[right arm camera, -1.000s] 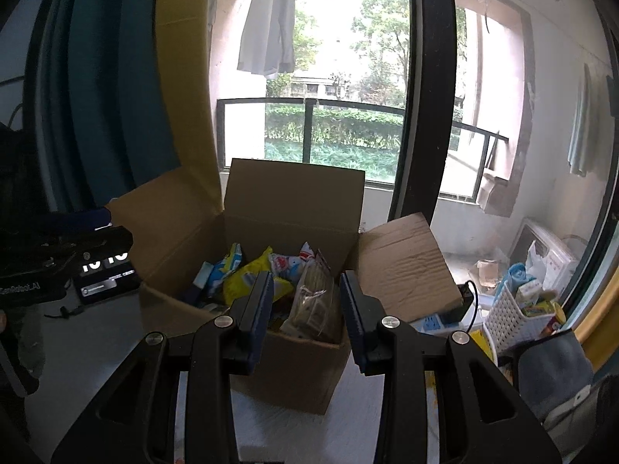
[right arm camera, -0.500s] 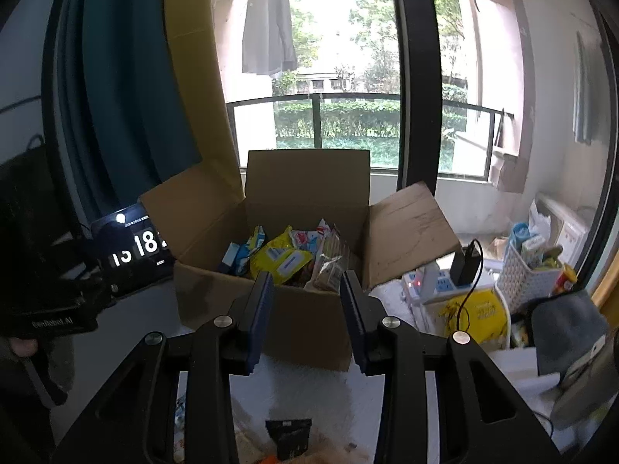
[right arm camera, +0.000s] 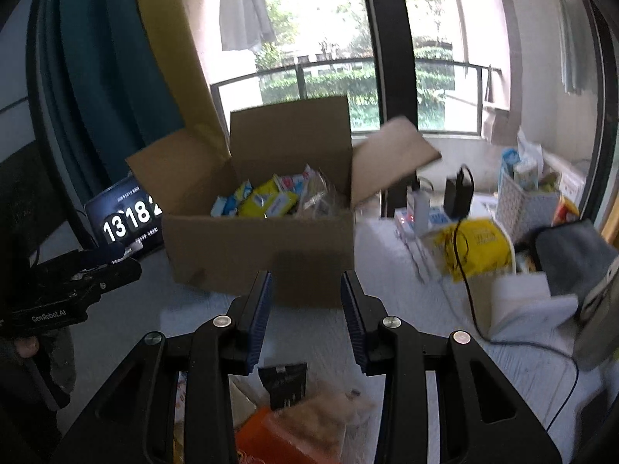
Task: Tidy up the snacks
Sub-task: 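Move both tools from the box back to the snacks on the desk, then grasp the blue-white snack packet with left while right grasps the clear brown-snack bag, then carry the blue-white packet and clear snack bag over the cardboard box, then open both grippers to drop the packets into the box, then move both tools from the box back to the snacks on the desk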
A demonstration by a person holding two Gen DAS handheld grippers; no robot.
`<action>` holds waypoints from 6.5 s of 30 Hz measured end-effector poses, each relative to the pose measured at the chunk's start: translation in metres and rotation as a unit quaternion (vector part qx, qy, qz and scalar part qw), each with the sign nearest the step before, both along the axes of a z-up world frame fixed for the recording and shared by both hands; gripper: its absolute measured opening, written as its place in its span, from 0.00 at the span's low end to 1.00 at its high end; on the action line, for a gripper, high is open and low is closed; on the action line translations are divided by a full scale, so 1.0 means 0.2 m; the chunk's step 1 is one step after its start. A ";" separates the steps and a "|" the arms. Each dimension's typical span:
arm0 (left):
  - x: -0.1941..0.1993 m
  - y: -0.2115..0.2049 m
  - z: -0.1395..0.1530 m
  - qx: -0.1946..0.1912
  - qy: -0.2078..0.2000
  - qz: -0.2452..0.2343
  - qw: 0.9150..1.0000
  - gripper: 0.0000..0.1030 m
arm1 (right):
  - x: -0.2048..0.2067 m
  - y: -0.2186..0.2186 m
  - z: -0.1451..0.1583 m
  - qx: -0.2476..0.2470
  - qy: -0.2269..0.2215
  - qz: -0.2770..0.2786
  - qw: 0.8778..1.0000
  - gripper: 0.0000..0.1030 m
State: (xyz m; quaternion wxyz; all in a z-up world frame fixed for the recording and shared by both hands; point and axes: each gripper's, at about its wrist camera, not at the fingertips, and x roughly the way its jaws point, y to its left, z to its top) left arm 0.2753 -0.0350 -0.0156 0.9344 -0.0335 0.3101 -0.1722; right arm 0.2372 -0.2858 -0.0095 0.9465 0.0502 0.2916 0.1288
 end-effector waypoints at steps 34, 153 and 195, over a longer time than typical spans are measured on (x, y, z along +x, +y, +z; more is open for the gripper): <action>-0.06 -0.05 -0.58 0.057 0.146 -0.049 0.986 0.72 | -0.03 0.00 -0.56 0.037 0.157 0.013 0.987 0.79; 0.66 0.47 0.34 -0.045 -0.104 0.106 0.988 0.72 | 0.91 0.53 0.13 -0.023 -0.015 0.083 0.996 0.72; -0.03 0.09 0.21 -0.009 -0.057 -0.012 0.998 0.72 | 0.01 0.17 0.14 -0.017 -0.008 0.044 0.999 0.72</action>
